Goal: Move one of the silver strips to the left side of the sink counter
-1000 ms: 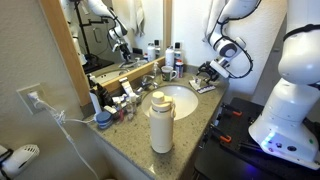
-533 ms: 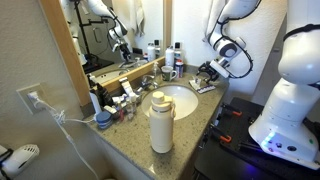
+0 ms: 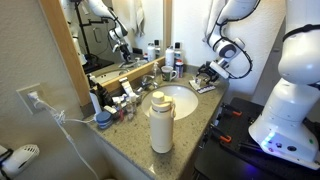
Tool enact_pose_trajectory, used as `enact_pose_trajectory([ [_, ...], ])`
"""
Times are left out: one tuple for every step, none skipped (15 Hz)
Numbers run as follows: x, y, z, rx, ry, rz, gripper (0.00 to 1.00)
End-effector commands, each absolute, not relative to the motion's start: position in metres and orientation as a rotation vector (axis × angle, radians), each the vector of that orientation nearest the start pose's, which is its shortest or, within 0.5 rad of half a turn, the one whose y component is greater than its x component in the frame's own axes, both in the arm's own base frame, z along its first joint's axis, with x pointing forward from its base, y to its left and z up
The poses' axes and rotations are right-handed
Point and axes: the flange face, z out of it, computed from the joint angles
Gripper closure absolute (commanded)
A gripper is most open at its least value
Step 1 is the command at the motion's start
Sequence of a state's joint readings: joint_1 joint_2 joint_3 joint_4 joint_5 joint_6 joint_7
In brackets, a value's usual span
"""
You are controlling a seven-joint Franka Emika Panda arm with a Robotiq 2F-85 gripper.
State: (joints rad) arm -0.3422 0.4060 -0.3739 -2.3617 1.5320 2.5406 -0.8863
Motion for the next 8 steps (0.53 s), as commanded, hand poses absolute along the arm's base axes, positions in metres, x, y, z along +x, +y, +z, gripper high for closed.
enact_pose_trajectory([
  [0.3444,-0.3302,0.1488,-2.269,1.387,-0.477,0.00],
  [0.3431,-0.3299,0.1480,-2.290,1.359,-0.464,0.00],
  [0.3416,-0.3299,0.1475,-2.308,1.329,-0.448,0.00],
  [0.3409,-0.3298,0.1474,-2.318,1.299,-0.442,0.00],
  [0.3404,-0.3302,0.1469,-2.332,1.269,-0.441,0.00],
  [0.3404,-0.3306,0.1465,-2.338,1.242,-0.446,0.00],
  [0.3406,-0.3306,0.1464,-2.343,1.210,-0.460,0.00],
  [0.3407,-0.3305,0.1459,-2.343,1.187,-0.472,0.00],
])
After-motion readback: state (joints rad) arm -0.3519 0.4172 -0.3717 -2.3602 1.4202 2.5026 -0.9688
